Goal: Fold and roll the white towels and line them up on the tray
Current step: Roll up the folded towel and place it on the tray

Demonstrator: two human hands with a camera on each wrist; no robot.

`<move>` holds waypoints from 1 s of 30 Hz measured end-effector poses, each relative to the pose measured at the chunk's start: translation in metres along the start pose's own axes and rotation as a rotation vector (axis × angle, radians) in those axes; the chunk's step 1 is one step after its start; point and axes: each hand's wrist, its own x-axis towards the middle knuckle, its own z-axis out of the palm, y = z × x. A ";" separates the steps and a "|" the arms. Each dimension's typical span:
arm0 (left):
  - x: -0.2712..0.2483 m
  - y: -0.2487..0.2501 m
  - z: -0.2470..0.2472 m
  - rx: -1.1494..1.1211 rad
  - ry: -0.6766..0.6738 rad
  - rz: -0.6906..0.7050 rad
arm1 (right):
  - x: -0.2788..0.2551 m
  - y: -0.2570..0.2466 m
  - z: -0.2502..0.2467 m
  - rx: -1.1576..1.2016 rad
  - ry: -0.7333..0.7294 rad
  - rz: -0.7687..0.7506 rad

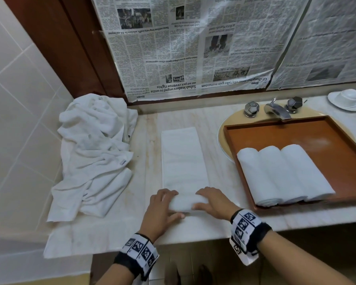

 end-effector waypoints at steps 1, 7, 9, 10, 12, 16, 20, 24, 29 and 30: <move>0.000 -0.001 0.000 0.013 0.003 0.004 | 0.001 0.001 -0.005 0.043 -0.025 0.007; 0.020 -0.002 -0.019 -0.180 -0.114 -0.125 | -0.012 0.001 0.012 -0.418 0.145 -0.088; 0.023 0.006 -0.024 -0.222 -0.142 -0.146 | -0.018 0.002 0.023 -0.491 0.159 -0.117; 0.023 0.009 -0.025 -0.219 -0.149 -0.157 | -0.016 0.005 0.028 -0.518 0.189 -0.146; 0.022 0.014 -0.024 -0.172 -0.156 -0.179 | -0.010 0.006 0.024 -0.476 0.129 -0.138; 0.012 0.011 -0.017 0.007 -0.107 -0.161 | 0.014 -0.002 -0.005 -0.311 -0.108 -0.040; 0.004 0.013 -0.009 0.111 -0.015 -0.056 | 0.024 -0.010 -0.024 -0.137 -0.305 0.039; 0.011 0.004 -0.017 -0.089 -0.119 -0.161 | 0.013 -0.004 -0.021 -0.062 -0.204 0.036; 0.026 0.001 -0.027 -0.204 -0.187 -0.187 | -0.007 0.003 0.015 -0.464 0.183 -0.191; 0.027 -0.001 -0.025 -0.193 -0.177 -0.193 | -0.006 0.004 0.021 -0.507 0.200 -0.221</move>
